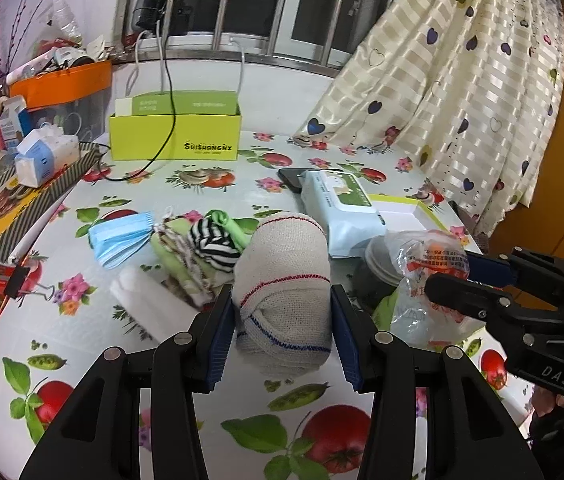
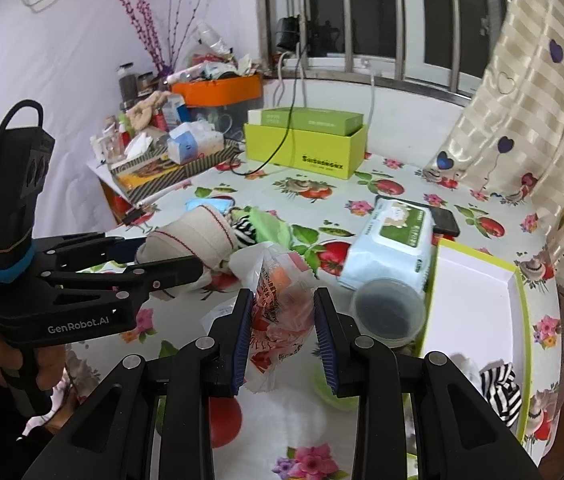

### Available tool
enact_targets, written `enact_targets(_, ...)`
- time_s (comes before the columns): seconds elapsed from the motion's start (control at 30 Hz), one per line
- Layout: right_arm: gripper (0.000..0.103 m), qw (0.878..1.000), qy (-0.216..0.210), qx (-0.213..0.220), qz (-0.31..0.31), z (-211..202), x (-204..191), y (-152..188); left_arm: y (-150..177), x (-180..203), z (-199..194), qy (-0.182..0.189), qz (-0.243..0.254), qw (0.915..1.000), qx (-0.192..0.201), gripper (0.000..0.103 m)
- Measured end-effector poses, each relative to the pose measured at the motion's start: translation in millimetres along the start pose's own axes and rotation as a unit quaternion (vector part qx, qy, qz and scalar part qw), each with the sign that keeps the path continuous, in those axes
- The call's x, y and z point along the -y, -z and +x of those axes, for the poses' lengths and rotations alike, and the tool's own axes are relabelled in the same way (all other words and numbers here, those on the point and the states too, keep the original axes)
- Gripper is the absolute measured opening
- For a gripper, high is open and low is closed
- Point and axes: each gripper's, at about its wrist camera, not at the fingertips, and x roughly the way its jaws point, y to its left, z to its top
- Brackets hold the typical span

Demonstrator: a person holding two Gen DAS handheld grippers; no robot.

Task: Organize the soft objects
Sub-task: 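Carry the held sock and snack bag over to the tray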

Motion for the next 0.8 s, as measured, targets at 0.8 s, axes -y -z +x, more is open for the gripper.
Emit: enact_targets(0.8, 0.029, 0.995, 0.049, 0.041, 0.077, -45.5, 91.5, 19.2, -28.1, 77.3, 20.6, 0.04, 0.06, 0.9974, -0.003, 0.047)
